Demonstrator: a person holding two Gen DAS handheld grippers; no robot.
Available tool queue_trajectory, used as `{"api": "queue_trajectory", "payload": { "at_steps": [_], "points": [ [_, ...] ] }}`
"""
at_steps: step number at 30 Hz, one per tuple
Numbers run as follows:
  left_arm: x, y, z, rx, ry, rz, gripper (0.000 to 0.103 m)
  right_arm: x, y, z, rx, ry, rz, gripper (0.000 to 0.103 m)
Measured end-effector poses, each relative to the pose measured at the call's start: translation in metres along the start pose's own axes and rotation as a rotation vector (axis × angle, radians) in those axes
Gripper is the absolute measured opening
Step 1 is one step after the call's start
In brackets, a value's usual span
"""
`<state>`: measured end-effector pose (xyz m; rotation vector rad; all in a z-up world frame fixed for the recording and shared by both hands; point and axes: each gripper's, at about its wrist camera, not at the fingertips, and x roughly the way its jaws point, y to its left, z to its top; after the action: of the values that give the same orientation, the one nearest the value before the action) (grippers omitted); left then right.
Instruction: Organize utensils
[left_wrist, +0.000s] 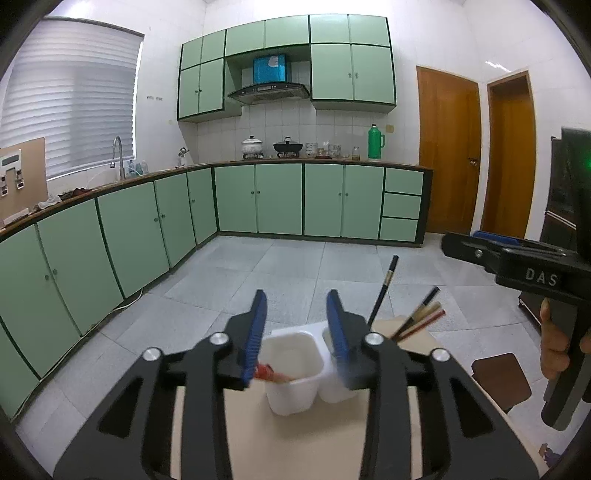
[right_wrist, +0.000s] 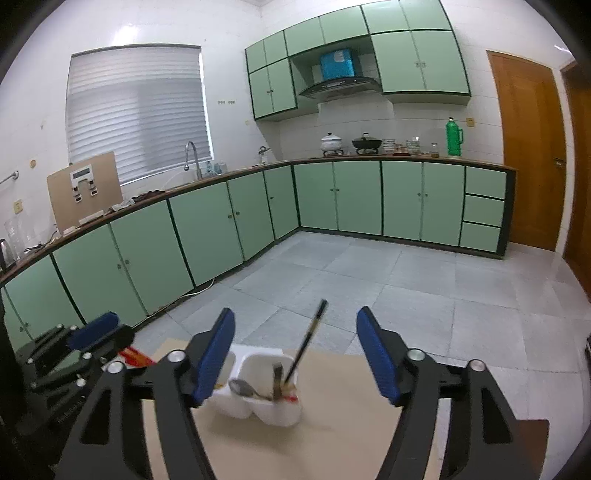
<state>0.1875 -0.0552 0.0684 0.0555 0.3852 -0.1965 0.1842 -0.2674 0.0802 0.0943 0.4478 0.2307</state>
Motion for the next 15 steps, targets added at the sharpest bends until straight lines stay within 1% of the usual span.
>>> {"api": "queue_trajectory", "payload": {
  "at_steps": [6, 9, 13, 15],
  "points": [
    [-0.028, -0.008, -0.019, -0.023, 0.007, -0.006, 0.047, -0.031, -0.002, -0.028, 0.002, -0.005, -0.001, 0.082],
    [-0.038, -0.013, -0.036, -0.047, 0.034, -0.023, 0.051, -0.046, 0.000, -0.047, 0.011, 0.000, 0.009, 0.086],
    [-0.051, -0.020, -0.060, -0.054, 0.070, -0.029, 0.054, -0.060, 0.006, -0.070, 0.025, 0.009, 0.017, 0.092],
    [-0.056, -0.022, -0.072, -0.066, 0.091, -0.035, 0.059, -0.067, 0.010, -0.081, 0.026, 0.017, 0.022, 0.094]
  ]
}}
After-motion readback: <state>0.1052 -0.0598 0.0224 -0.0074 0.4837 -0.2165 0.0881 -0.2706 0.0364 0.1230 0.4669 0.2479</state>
